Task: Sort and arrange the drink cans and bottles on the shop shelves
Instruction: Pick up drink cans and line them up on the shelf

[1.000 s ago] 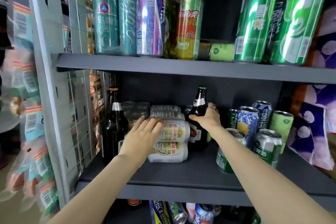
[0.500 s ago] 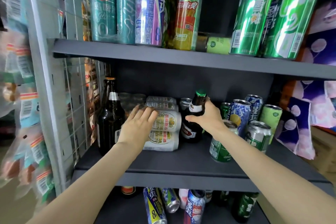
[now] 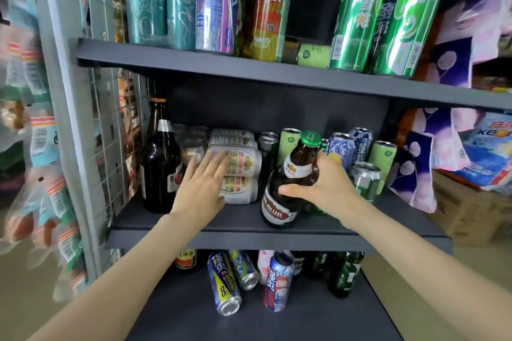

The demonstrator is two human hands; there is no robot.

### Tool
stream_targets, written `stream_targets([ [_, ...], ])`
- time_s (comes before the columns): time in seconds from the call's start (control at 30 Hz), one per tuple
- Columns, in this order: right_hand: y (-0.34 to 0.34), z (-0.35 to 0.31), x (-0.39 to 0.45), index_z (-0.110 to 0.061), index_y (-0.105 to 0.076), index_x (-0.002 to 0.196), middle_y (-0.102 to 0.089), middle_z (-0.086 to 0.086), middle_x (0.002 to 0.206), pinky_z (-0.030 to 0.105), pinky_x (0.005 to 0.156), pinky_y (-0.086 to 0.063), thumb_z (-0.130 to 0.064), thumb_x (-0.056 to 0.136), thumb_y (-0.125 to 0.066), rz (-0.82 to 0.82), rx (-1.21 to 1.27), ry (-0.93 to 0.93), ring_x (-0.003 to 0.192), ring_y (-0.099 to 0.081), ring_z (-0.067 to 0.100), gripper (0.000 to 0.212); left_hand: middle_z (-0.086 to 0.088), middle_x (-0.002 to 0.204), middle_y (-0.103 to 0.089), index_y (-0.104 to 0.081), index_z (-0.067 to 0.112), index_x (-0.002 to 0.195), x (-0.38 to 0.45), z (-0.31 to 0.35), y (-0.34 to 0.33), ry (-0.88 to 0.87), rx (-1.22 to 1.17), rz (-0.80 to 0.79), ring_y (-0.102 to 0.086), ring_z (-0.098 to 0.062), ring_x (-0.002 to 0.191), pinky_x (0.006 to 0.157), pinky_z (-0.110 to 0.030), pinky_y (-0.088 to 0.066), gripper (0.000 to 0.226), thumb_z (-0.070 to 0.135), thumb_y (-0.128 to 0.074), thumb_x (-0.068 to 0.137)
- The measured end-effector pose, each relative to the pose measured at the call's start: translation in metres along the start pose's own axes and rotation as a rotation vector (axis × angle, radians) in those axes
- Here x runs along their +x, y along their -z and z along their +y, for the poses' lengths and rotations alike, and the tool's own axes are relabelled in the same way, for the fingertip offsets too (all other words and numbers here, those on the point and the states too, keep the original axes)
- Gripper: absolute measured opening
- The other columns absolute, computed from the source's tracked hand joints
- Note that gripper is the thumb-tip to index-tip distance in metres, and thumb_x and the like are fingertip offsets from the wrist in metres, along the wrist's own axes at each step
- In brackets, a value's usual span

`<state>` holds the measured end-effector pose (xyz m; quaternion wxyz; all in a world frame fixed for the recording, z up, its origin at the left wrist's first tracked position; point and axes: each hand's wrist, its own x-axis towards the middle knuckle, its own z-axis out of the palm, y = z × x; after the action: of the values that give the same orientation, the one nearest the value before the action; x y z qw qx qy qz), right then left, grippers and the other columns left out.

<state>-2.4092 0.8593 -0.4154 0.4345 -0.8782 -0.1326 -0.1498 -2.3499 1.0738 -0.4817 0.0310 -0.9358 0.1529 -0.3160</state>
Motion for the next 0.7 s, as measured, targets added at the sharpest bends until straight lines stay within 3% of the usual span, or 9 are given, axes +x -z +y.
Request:
stream_targets([
  [0.07,0.006,-0.009,-0.012,-0.032,-0.050,0.096,-0.056,-0.024,0.092,0.022,0.084,-0.044,-0.015,0.068,-0.082,-0.026,-0.010,-0.003,0.086,-0.054,-0.006,0.046,-0.014,0.139,-0.045,-0.042,0.006,0.135,-0.021,-0.007,0.006,-0.029,-0.092,0.130,-0.042,-0.033,0.130,0.109,-0.047,-0.025,0.077,0.015,-0.077,0.068],
  [0.13,0.011,-0.015,-0.024,-0.036,-0.051,0.093,-0.059,-0.023,0.094,0.024,0.086,-0.045,-0.013,0.066,-0.083,-0.038,0.023,-0.014,0.087,-0.055,-0.008,0.047,-0.012,0.132,-0.051,-0.047,0.006,0.130,-0.035,-0.015,0.015,0.014,-0.243,0.194,-0.049,-0.032,0.122,0.106,-0.049,-0.031,0.064,0.014,-0.072,0.071],
  [0.27,0.014,-0.019,-0.034,-0.024,-0.060,0.109,-0.068,-0.012,0.101,0.035,0.093,-0.051,-0.017,0.063,-0.084,-0.065,0.024,0.007,0.096,-0.063,0.002,0.053,-0.012,0.125,-0.049,-0.045,0.005,0.127,-0.047,-0.027,0.035,0.132,-0.455,0.345,-0.044,-0.025,0.116,0.096,-0.034,-0.033,0.050,0.009,-0.061,0.079],
  [0.37,0.013,-0.018,-0.029,-0.021,-0.059,0.111,-0.068,-0.009,0.105,0.038,0.091,-0.051,-0.019,0.063,-0.084,-0.087,-0.007,0.063,0.097,-0.063,0.005,0.055,-0.017,0.130,-0.038,-0.038,0.004,0.131,-0.042,-0.038,0.033,0.385,-0.645,0.418,-0.034,-0.025,0.121,0.099,-0.025,-0.024,0.057,0.005,-0.063,0.079],
  [0.5,0.003,-0.012,-0.015,-0.022,-0.058,0.113,-0.066,-0.008,0.109,0.042,0.091,-0.051,-0.033,0.057,-0.082,-0.104,-0.040,0.109,0.102,-0.062,0.010,0.062,-0.019,0.138,-0.026,-0.028,0.010,0.138,-0.023,-0.050,0.017,0.690,-0.722,0.362,-0.027,-0.034,0.128,0.106,-0.041,-0.025,0.070,0.016,-0.067,0.080],
  [0.7,-0.017,-0.005,0.007,-0.021,-0.060,0.108,-0.068,-0.006,0.102,0.043,0.090,-0.051,-0.028,0.056,-0.084,-0.175,-0.048,0.155,0.098,-0.063,0.012,0.058,-0.017,0.139,-0.029,-0.026,0.010,0.139,-0.004,-0.050,-0.002,0.740,-0.721,0.398,-0.026,-0.034,0.130,0.108,-0.042,-0.022,0.075,0.022,-0.068,0.078],
])
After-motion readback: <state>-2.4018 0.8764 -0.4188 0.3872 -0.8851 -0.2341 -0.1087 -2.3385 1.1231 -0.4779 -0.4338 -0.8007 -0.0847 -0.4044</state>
